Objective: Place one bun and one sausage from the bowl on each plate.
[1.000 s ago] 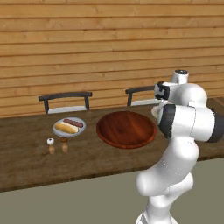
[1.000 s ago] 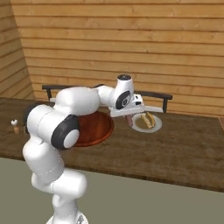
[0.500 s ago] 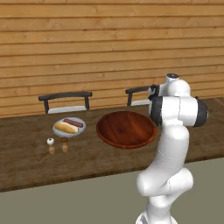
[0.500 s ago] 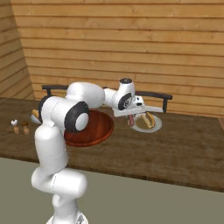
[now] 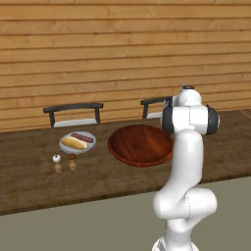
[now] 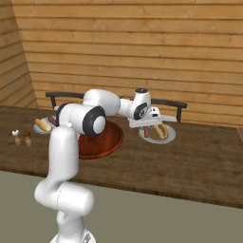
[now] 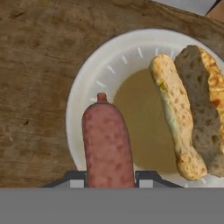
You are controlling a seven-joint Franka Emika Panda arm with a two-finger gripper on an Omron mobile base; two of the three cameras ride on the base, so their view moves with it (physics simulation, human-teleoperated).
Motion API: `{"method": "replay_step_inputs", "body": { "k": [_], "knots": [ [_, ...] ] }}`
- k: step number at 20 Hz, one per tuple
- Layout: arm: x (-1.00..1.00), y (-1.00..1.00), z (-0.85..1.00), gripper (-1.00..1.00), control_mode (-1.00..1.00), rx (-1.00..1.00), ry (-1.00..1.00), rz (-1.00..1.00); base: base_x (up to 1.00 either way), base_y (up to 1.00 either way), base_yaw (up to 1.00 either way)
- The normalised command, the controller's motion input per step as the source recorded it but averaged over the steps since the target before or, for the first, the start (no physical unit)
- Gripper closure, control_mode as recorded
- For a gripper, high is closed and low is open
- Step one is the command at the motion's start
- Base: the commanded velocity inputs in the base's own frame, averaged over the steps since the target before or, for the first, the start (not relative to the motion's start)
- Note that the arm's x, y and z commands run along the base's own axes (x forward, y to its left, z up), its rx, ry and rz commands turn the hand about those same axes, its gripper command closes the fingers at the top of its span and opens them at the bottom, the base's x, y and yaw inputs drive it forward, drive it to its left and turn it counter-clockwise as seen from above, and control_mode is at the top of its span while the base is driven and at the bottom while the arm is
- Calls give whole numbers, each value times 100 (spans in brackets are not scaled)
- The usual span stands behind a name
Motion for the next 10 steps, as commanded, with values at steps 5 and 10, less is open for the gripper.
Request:
{"method": "replay_step_inputs", "body": {
  "k": [5,10],
  "knots": [
    [15,-24,-2,100,-100,0,0,-6,0,0,0],
    [8,11,-24,100,-100,0,-2,0,0,0,0]
  ]
}}
